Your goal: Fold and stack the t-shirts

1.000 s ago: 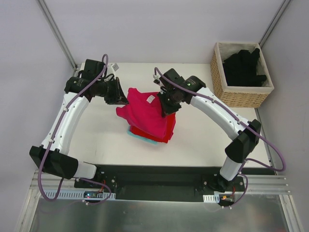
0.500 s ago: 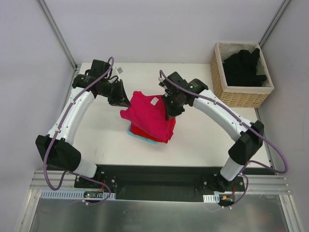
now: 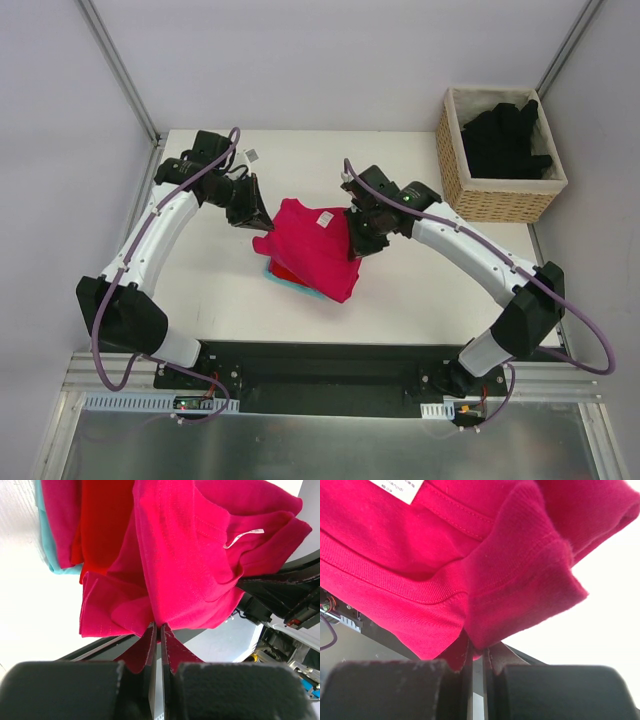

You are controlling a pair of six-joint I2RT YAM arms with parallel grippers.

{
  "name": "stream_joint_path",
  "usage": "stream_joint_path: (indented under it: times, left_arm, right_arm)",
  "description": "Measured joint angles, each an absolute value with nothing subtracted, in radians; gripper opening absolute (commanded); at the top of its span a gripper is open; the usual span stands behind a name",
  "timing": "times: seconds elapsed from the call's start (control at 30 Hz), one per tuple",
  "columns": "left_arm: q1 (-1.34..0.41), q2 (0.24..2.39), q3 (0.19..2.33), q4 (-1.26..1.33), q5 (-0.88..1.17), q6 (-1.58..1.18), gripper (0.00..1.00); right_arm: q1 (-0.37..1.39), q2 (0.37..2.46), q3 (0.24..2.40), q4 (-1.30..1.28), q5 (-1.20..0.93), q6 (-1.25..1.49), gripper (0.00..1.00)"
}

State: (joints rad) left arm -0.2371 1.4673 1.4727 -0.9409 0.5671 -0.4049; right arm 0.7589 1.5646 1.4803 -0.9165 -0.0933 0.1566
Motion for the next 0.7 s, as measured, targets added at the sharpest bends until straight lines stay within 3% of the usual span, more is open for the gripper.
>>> stream_joint_path:
  times: [0.43,0.7]
  left_arm:
    - [-0.237,1.497,1.576,-0.992,0.567,-0.423,0.00]
    - [-0.237,1.354,1.397,-0.996,0.547,-0.439,0.00]
  right_arm:
    - [0.759,1.576,1.467,-0.884,-0.143,0.195,0.01]
    - [0.786,1.536,1.391,-0.857,-0.162,0.246,0.01]
